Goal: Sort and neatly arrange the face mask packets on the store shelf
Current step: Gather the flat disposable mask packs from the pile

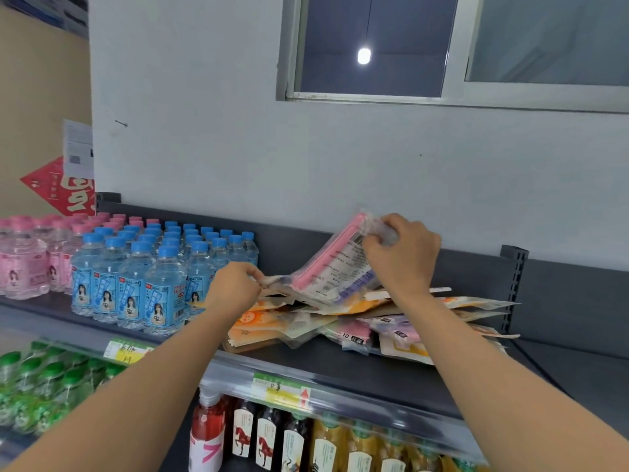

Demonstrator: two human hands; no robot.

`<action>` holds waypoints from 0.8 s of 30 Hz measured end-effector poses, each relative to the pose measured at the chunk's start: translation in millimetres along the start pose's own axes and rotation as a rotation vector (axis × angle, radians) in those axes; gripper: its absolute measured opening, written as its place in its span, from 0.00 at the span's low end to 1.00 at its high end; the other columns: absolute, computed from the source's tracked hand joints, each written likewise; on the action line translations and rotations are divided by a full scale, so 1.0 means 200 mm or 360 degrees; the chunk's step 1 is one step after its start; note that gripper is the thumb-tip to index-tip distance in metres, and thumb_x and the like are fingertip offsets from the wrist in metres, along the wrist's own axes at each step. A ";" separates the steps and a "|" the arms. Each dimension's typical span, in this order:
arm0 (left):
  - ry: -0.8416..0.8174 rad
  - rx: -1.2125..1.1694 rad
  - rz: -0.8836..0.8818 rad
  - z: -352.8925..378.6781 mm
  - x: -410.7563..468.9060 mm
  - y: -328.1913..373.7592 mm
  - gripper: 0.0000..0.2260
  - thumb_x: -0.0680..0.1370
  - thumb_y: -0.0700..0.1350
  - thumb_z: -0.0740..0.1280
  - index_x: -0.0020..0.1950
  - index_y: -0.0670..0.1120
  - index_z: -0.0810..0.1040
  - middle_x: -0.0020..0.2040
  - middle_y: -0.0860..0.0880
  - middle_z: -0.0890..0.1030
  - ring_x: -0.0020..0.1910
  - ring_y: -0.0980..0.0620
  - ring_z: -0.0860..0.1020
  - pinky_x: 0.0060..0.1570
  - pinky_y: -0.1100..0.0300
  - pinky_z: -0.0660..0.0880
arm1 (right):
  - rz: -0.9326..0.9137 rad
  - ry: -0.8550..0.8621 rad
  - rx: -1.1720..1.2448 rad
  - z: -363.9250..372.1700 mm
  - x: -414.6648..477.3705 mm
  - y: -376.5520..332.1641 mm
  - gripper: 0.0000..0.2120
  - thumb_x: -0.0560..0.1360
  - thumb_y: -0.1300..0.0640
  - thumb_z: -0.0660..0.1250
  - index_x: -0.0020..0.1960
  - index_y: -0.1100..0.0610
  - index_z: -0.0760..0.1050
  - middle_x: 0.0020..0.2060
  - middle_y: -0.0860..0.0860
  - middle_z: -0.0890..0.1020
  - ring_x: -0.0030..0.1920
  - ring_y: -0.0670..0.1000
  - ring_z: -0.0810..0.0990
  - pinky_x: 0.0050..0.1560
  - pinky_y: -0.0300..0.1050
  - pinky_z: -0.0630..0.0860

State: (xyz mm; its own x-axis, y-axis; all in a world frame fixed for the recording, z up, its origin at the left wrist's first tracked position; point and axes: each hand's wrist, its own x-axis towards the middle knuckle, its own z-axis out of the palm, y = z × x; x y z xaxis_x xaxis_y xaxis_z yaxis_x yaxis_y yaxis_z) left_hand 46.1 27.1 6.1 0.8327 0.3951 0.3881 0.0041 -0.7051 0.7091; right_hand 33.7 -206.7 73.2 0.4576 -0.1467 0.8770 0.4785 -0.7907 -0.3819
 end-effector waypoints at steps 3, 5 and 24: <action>0.0022 -0.0171 -0.0055 0.00 -0.03 -0.01 0.11 0.76 0.35 0.64 0.45 0.50 0.81 0.35 0.46 0.81 0.29 0.49 0.77 0.27 0.57 0.77 | -0.0039 0.0154 0.0072 -0.04 0.02 -0.02 0.14 0.67 0.51 0.60 0.43 0.56 0.81 0.31 0.49 0.76 0.38 0.53 0.73 0.49 0.44 0.60; 0.0015 -0.0456 -0.0209 -0.01 -0.04 0.00 0.10 0.77 0.36 0.63 0.47 0.48 0.82 0.39 0.46 0.82 0.35 0.46 0.80 0.40 0.46 0.83 | -0.0059 0.0248 0.0131 -0.05 0.03 -0.03 0.13 0.68 0.52 0.61 0.42 0.58 0.81 0.31 0.48 0.73 0.37 0.50 0.70 0.48 0.44 0.59; -0.0179 -0.1528 -0.0753 -0.07 -0.16 -0.02 0.22 0.74 0.22 0.54 0.61 0.40 0.75 0.59 0.38 0.71 0.44 0.47 0.75 0.25 0.64 0.73 | -0.0367 -0.0873 0.0259 0.18 -0.23 0.00 0.16 0.72 0.60 0.68 0.56 0.47 0.84 0.53 0.45 0.85 0.57 0.49 0.79 0.61 0.51 0.74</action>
State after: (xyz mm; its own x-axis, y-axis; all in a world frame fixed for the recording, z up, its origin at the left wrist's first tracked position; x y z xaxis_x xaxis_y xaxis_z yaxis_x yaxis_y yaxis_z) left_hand 12.0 25.6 -0.9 0.9071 0.4153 -0.0685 -0.0566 0.2817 0.9578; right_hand 40.5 -178.7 22.0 0.6269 0.3784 0.6810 0.6995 -0.6583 -0.2781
